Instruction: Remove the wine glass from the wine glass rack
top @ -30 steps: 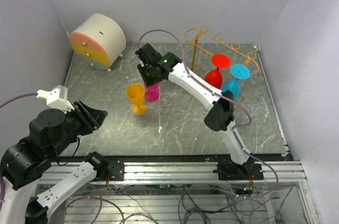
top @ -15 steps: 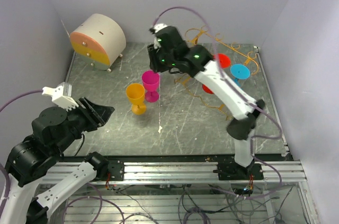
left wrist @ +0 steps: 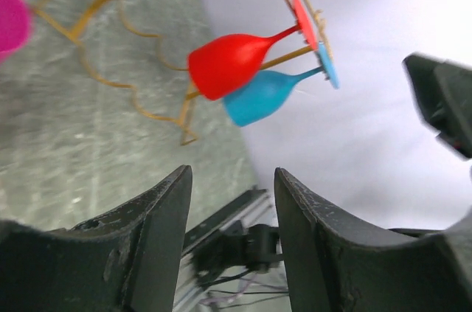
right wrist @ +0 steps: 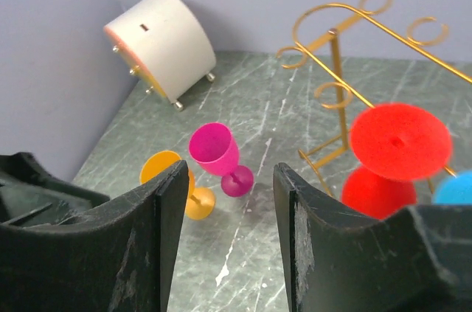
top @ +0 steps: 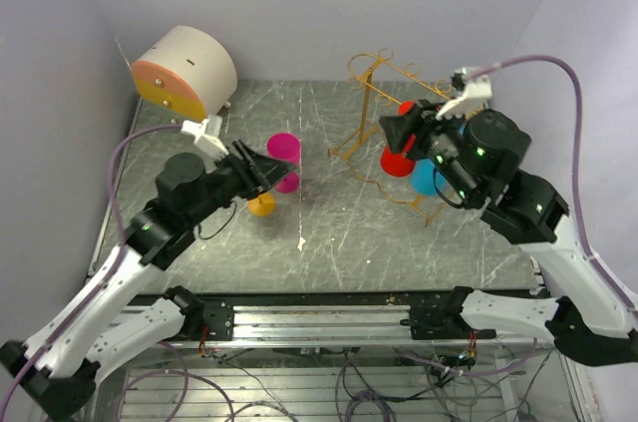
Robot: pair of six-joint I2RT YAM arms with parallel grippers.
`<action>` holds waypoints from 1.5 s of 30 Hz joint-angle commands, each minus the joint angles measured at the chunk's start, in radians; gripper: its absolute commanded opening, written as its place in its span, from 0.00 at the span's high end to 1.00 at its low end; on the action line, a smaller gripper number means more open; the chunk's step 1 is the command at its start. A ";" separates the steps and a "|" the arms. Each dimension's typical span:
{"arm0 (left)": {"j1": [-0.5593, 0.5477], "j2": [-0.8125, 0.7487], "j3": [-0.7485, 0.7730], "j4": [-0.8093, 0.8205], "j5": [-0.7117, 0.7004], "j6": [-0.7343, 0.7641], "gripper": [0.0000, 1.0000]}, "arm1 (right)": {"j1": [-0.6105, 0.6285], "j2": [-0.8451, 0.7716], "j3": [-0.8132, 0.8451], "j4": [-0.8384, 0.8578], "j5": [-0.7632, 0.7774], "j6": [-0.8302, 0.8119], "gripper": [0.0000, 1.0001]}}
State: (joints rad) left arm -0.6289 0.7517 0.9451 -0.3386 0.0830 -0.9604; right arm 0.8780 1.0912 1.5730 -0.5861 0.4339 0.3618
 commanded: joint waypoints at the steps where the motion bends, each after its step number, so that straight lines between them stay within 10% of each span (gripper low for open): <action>1: 0.001 0.126 -0.077 0.568 0.153 -0.216 0.41 | -0.002 -0.133 -0.127 0.099 0.165 0.064 0.50; 16: -0.155 0.661 0.338 0.627 0.176 -0.162 0.46 | -0.002 -0.289 -0.176 0.006 0.302 0.127 0.50; 45: -0.212 0.955 0.663 0.345 0.067 -0.118 0.49 | -0.002 -0.323 -0.176 -0.013 0.279 0.135 0.53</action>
State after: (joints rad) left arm -0.8333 1.6741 1.5555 0.0086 0.1791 -1.0885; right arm 0.8780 0.7746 1.4059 -0.5964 0.7071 0.4839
